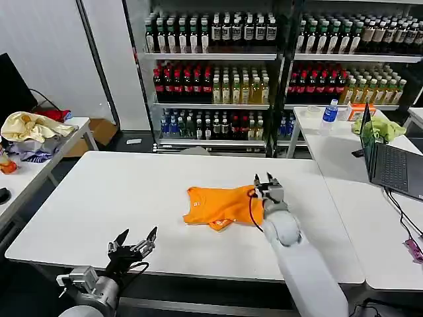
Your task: Fold and organize the clothes.
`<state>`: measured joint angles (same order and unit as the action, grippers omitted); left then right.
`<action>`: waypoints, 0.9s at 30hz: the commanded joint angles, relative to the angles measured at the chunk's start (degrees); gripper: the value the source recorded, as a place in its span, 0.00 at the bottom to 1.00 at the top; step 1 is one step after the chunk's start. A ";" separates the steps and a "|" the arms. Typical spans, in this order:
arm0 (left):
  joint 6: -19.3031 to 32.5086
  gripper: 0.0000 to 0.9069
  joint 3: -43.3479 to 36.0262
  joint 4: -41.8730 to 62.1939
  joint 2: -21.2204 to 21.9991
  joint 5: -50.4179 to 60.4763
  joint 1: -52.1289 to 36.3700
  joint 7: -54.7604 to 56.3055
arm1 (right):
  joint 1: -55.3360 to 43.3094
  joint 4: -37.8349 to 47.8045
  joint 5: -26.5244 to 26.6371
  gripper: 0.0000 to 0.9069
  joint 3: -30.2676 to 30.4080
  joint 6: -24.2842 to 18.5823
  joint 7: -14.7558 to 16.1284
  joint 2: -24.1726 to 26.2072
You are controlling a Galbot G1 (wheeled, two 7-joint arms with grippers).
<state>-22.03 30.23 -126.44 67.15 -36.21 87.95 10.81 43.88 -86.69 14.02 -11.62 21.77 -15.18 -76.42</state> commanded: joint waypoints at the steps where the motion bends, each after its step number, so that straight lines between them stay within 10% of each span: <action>1: 0.34 1.00 -0.10 -2.19 0.62 2.04 1.57 -0.36 | 32.66 -30.91 -9.59 1.00 -12.68 -11.07 2.86 6.16; 8: 1.19 1.00 -0.39 -3.15 1.12 3.68 2.80 -1.26 | 50.41 -40.54 -12.38 1.00 -21.18 -17.55 3.83 3.35; 27: 2.41 1.00 -1.56 -6.60 1.67 8.25 4.68 -2.46 | 53.51 -43.59 -13.16 1.00 -21.61 -16.93 3.84 0.75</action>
<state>-19.90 28.99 -132.01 68.70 -29.78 92.03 8.61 91.09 -125.62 2.50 -31.24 6.83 -11.63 -75.06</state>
